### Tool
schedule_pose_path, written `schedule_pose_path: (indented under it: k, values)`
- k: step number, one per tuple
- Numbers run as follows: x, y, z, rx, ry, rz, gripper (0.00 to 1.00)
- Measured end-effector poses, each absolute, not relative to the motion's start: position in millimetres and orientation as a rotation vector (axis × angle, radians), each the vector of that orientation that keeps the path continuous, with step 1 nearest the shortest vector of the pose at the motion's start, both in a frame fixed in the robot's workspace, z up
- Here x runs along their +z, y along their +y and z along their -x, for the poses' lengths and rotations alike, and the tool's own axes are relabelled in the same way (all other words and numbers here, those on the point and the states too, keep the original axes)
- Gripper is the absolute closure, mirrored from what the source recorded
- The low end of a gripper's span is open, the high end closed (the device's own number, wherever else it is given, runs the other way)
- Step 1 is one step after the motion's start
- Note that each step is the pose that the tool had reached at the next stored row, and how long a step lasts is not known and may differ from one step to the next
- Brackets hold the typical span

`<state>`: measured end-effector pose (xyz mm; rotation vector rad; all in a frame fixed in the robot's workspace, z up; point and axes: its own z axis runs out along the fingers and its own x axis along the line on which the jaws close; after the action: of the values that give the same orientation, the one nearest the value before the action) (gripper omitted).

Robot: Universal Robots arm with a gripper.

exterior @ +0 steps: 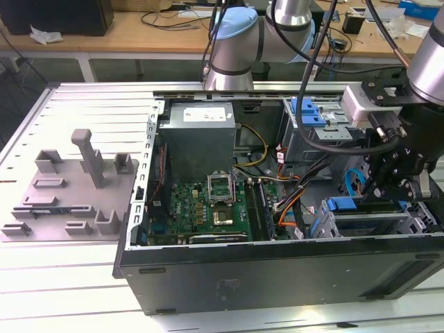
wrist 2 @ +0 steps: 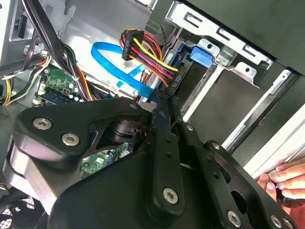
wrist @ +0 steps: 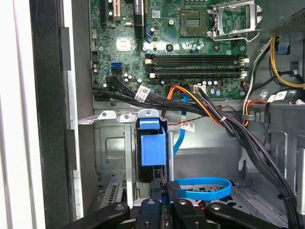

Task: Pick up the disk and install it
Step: 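Insert the second disk wire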

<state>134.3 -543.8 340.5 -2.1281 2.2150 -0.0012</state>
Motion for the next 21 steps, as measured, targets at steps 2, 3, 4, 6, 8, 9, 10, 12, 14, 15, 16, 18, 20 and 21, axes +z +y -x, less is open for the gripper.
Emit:
schedule_pose_path:
  k: [2,3,4,6,8,9,10,12,14,15,16,18,20,21]
  values:
    - [340,-544,-134,-0.002,2.215,2.128,0.84]
    - [340,-544,-134,-0.002,2.214,2.128,0.84]
    - [340,-544,-134,-0.002,2.214,2.127,0.84]
    - [346,-544,-134,-0.002,2.214,2.127,0.70]
    - [350,-544,-134,-0.002,2.215,2.127,0.70]
    - [351,-544,-134,-0.002,2.215,2.127,0.70]
    - [352,-544,-134,-0.002,2.215,2.127,0.70]
    - [354,-544,-134,-0.002,2.216,2.126,0.70]
    - [357,-544,-132,-0.003,2.215,2.125,0.70]
    - [357,-544,-131,-0.004,2.215,2.125,0.70]
    - [358,-543,-130,-0.006,2.214,2.124,0.70]
    - [361,-542,-128,-0.012,2.211,2.121,0.70]
    - [363,-539,-126,-0.018,2.208,2.118,0.70]
    - [364,-537,-124,-0.023,2.206,2.116,0.70]
